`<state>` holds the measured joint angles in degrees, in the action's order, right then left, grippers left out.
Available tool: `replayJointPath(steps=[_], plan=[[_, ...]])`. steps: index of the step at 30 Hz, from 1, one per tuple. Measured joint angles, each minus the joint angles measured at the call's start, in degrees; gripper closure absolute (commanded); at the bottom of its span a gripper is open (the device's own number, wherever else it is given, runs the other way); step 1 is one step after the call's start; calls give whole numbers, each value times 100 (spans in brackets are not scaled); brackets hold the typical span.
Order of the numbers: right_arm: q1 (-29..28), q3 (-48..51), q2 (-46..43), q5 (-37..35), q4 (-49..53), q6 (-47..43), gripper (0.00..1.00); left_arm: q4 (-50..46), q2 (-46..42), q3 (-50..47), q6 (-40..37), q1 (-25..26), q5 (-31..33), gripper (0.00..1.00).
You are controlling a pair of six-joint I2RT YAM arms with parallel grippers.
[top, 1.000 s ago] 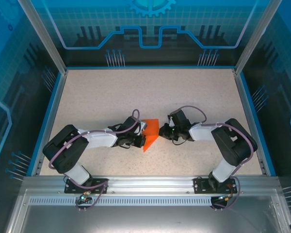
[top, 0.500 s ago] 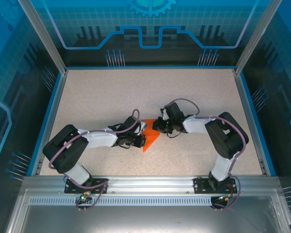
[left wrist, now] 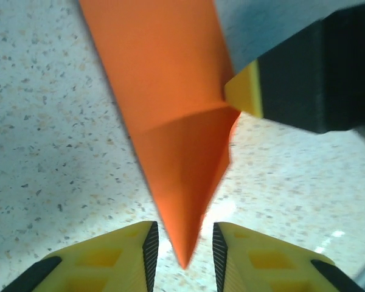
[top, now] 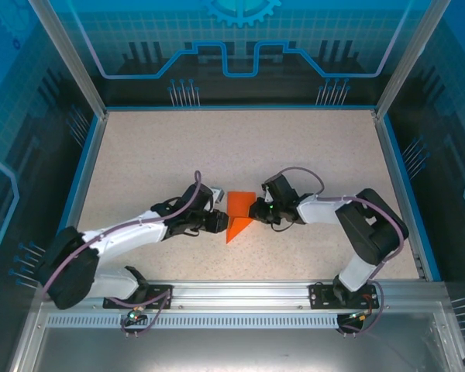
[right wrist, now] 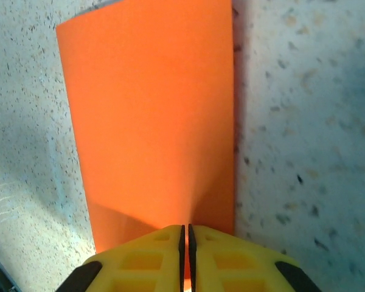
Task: Fold a paper plane with a square sheet of paper (pick it up from the middle)
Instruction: Third fold the triangle at the center of the table.
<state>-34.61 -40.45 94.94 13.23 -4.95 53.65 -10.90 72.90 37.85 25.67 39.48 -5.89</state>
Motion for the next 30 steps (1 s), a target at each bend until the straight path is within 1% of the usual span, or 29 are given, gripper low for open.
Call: replayJointPath(steps=[3, 6, 11, 14, 17, 21, 26, 30], plan=[[-50, 81, -195, -144, 24, 81, 86, 87, -323, -74, 164, 24, -328, 70], [-50, 83, -299, -234, 31, 96, 85, 229, -321, -83, 254, 162, -662, 72], [-48, 68, -634, -337, 267, 7, 85, 302, 295, 59, 254, 557, -874, 74], [-48, 70, -922, -385, 409, -42, 84, 367, 699, 188, 256, 656, -898, 75], [-50, 79, -1176, -367, 437, -85, 83, 407, 929, 302, 256, 656, -776, 76], [-101, 109, -1320, -295, 455, -144, 83, 431, 1176, 492, 254, 643, -374, 80], [-328, 107, -1279, -232, 494, -168, 83, 426, 1453, 584, 256, 549, 39, 82], [-452, 68, -992, -184, 487, -184, 83, 428, 1545, 584, 256, 446, 223, 82]])
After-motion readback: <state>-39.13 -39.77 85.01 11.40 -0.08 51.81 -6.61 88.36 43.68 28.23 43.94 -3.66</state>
